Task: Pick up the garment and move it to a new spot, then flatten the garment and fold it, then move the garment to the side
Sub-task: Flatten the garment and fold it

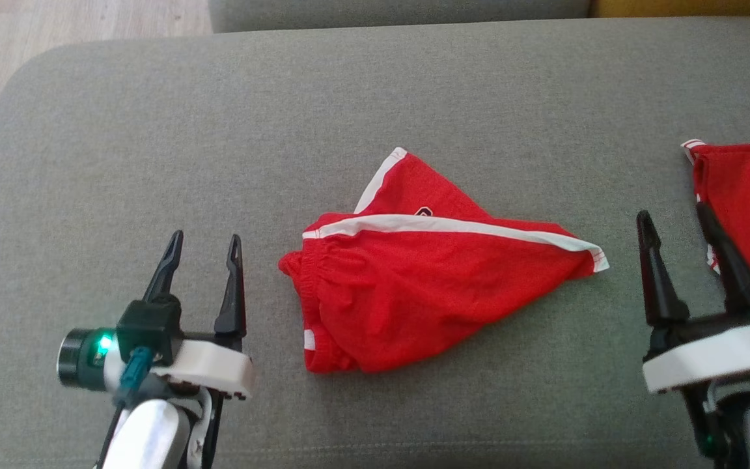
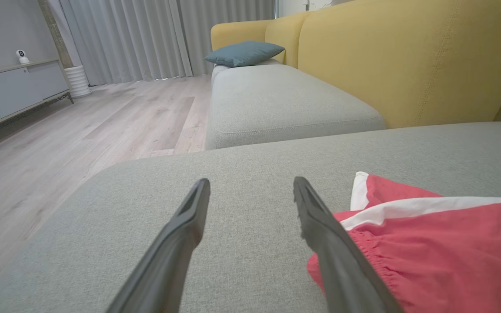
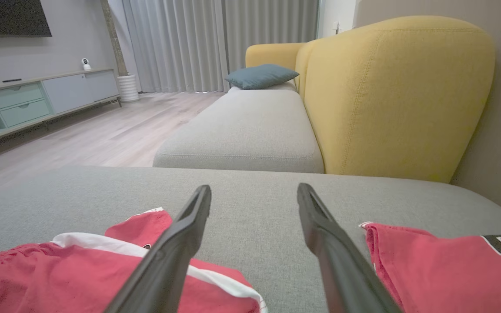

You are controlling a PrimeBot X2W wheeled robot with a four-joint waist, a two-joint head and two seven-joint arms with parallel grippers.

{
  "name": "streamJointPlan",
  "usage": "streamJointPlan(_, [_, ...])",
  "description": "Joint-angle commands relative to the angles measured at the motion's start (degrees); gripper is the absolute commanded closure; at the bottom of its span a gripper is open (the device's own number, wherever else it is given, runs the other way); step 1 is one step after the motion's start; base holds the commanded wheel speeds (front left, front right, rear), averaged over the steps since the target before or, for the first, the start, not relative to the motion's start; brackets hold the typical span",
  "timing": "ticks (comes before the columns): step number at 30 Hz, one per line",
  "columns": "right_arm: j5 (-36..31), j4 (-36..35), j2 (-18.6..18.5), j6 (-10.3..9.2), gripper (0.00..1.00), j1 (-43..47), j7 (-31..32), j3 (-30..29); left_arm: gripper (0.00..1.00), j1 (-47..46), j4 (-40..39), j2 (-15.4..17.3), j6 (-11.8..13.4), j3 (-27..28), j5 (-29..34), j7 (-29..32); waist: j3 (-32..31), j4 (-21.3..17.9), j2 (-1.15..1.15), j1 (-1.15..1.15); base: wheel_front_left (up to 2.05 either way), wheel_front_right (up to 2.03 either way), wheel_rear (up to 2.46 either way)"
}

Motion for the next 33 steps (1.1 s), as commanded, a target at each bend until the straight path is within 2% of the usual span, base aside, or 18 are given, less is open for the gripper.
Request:
streamJointPlan(1, [-0.2, -2.3, -0.2, 0.37, 0.0, 0.0, 0.1, 0.8, 0.0, -0.8, -2.1, 1.5, 0.5, 2.7, -0.2, 0.1, 0.0, 0.0, 0.0, 0.0, 0.0, 0.0, 0.0])
streamJointPlan(9, [-0.5, -4.3, 2.2, 0.37, 0.0, 2.0, 1.1, 0.5, 0.0, -0.5, -2.8, 2.0, 1.1, 2.8, -0.5, 0.7, 0.1, -0.1, 0.0, 0.0, 0.0, 0.0, 0.0])
streamJointPlan(18, [-0.5, -4.1, 2.2, 0.37, 0.0, 1.7, 1.6, 0.9, 0.0, -1.8, -3.0, 2.5, 0.6, 1.9, -0.3, 2.1, 0.9, -0.2, 0.0, 0.0, 0.0, 0.0, 0.0])
streamJointPlan(23, [-0.4, -4.1, 2.3, 0.37, 0.0, 1.3, 1.9, 0.9, 0.0, -6.6, -2.5, 2.4, -2.8, -0.9, -0.5, 6.7, 2.0, 0.0, 0.0, 0.0, 0.0, 0.0, 0.0])
streamJointPlan(27, [-0.2, -3.8, 2.2, 0.37, 0.0, 0.3, 2.1, 1.5, 0.0, -13.0, 0.2, 1.4, -7.3, -3.8, -1.9, 14.4, 3.3, -0.4, 0.0, 0.0, 0.0, 0.0, 0.0])
streamJointPlan(33, [0.2, -3.2, 2.2, 0.37, 0.0, -0.7, 2.3, 2.4, 0.0, -21.3, 7.2, -0.3, -12.2, -6.0, -5.0, 25.1, 5.3, -1.9, 0.0, 0.0, 0.0, 0.0, 0.0])
